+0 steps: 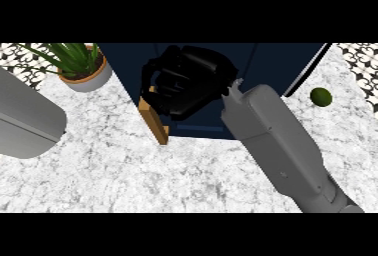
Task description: Pick up the bottled water, place it into the cabinet and close the cabinet
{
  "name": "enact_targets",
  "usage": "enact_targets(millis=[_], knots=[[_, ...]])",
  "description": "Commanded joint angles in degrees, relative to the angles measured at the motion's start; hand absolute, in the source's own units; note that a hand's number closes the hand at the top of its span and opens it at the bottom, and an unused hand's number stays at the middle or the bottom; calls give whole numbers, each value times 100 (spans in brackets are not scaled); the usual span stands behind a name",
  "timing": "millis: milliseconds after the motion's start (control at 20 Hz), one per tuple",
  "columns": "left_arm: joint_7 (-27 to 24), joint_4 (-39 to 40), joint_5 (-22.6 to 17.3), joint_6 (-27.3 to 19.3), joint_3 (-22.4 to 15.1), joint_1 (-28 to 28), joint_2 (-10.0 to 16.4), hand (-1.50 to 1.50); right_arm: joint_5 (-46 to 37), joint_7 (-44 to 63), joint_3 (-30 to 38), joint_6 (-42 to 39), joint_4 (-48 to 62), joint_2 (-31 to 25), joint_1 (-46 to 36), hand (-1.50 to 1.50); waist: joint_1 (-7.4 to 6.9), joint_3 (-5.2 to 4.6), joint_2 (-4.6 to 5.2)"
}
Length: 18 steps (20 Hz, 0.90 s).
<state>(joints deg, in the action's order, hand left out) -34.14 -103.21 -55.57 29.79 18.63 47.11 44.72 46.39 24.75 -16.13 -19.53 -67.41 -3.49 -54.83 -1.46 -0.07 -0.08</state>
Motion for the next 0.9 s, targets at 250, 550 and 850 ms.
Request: enact_targets(millis=[250,550,850], knots=[[208,-130,183,171,113,-61,-346,-150,-701,-861,704,136,714,-136,-776,-150,-22,5,30],[350,92,66,368,253,-172,-230,-150,-934,-884,961,529,763,-302,-1254,-150,-24,-3,28],[480,-139,281,254,-1,-421,-361,-150,-1191,-1021,896,909,880,-12,-1416,-150,-33,-2,44]])
